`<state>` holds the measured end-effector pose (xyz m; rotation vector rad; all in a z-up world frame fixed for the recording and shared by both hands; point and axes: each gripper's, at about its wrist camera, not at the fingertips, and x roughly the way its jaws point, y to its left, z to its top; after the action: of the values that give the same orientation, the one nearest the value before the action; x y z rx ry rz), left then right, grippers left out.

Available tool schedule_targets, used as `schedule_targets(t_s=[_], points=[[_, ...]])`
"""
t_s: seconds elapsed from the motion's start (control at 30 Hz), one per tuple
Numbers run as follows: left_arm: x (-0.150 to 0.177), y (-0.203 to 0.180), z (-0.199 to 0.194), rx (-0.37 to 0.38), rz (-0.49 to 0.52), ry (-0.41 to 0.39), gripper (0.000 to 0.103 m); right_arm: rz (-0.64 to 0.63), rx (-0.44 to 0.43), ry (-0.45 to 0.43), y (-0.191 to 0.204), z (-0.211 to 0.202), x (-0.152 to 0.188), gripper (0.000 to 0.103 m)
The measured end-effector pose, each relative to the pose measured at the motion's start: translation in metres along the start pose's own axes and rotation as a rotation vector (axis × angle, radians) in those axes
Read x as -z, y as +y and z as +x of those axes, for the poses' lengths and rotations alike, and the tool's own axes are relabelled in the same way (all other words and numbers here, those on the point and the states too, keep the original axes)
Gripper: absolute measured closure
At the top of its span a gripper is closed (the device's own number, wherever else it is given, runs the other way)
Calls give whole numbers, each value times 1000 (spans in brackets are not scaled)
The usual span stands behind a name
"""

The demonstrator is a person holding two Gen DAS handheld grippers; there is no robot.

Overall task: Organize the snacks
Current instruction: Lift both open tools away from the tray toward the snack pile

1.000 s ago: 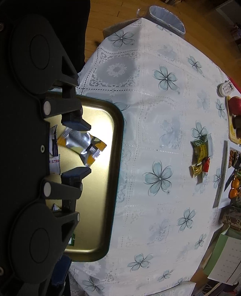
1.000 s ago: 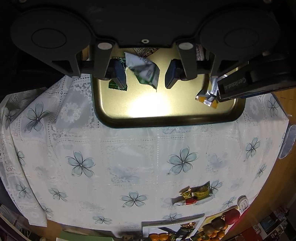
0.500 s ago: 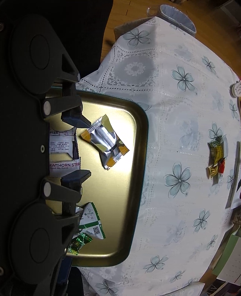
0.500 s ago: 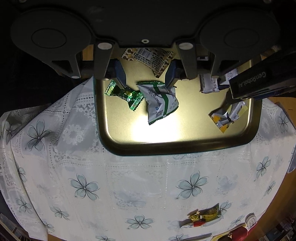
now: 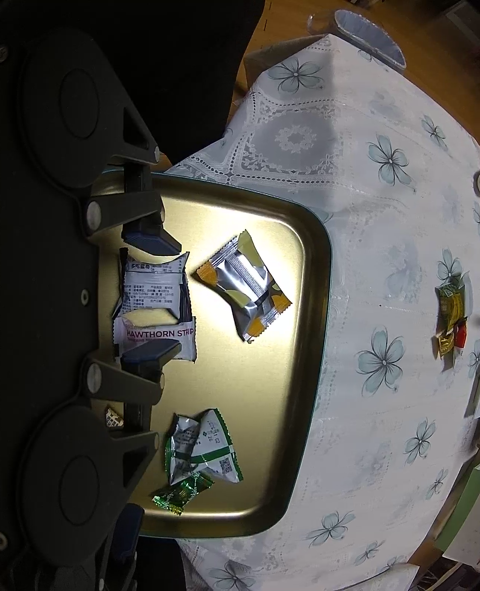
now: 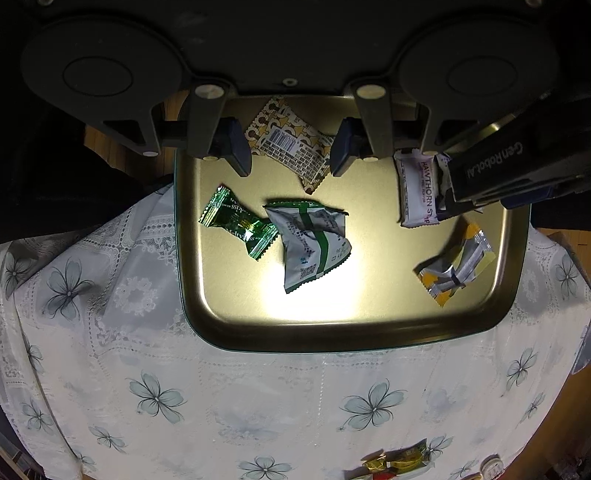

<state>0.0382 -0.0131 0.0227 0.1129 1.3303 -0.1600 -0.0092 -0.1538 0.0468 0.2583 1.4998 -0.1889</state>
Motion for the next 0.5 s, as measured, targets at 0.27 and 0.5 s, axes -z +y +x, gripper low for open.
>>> schedule_targets(t_s=[0.27, 0.5], points=[[2, 1, 4, 1, -10, 27, 46, -7, -37, 18, -3, -5, 3, 54], [-9, 2, 1, 17, -21, 17, 46, -27, -20, 3, -3, -13, -8, 54]])
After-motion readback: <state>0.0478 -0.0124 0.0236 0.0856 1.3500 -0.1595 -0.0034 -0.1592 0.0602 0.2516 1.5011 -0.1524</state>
